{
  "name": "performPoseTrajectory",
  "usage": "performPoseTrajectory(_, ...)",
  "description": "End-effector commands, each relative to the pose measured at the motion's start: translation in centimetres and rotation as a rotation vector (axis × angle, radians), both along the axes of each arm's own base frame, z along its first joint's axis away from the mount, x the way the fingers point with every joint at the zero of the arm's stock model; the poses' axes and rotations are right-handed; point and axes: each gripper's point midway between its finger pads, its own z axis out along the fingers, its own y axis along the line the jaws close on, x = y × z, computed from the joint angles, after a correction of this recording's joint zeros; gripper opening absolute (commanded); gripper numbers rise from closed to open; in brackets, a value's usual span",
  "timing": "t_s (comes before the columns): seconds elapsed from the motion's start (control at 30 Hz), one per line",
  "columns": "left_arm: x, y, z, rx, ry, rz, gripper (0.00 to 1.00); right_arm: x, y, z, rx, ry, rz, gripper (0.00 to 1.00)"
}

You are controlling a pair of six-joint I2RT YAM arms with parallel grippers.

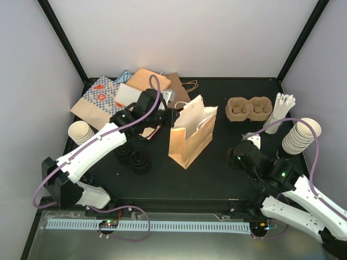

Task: Pack the takeout coffee

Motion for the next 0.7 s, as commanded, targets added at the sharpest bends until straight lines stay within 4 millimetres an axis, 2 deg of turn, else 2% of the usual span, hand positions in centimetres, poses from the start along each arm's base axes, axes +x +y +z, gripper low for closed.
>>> performPoseTrajectory(0.0, 2.4, -1.1, 3.1, -0.210, -0.002, 0.055, 0.02, 0.3, -0.7, 1.3, 0.022, -0.047, -0.041, 0.75)
performPoseTrajectory(0.07, 2.5, -1.6, 3.6, -0.270, 0.005, 0.032, 0.02, 0.3, -0.7, 1.4, 0.023, -0.048, -0.041, 0.75)
performPoseTrajectory(0.13, 2.5, -2.0, 3.8, -0.289, 0.004, 0.017, 0.09, 0.3, -0.7, 1.4, 0.023, -0.047, -0.039, 0.75)
performPoseTrajectory(0.27, 1.7, -2.3, 3.9, -0.261, 0.002, -0.045, 0.46, 0.4, -0.5, 1.7, 0.027, -0.055, -0.033, 0.75)
performPoseTrajectory(0.33, 1.0, -1.9, 4.2, -0.231, 0.001, -0.061, 0.56, 0.4, -0.5, 1.9, 0.026, -0.060, -0.027, 0.75)
performPoseTrajectory(0.43, -0.4, -0.6, 4.7, -0.203, -0.004, -0.067, 0.70, 0.6, -0.4, 2.4, 0.023, -0.072, -0.020, 0.75)
performPoseTrajectory(0.53, -2.6, 1.1, 5.4, -0.183, -0.002, -0.078, 0.81, 0.8, -0.2, 2.9, 0.018, -0.086, -0.006, 0.75)
performPoseTrajectory(0.67, -5.4, 4.1, 5.4, -0.128, -0.010, -0.060, 0.87, 1.1, 0.2, 3.7, 0.021, -0.108, 0.008, 0.75)
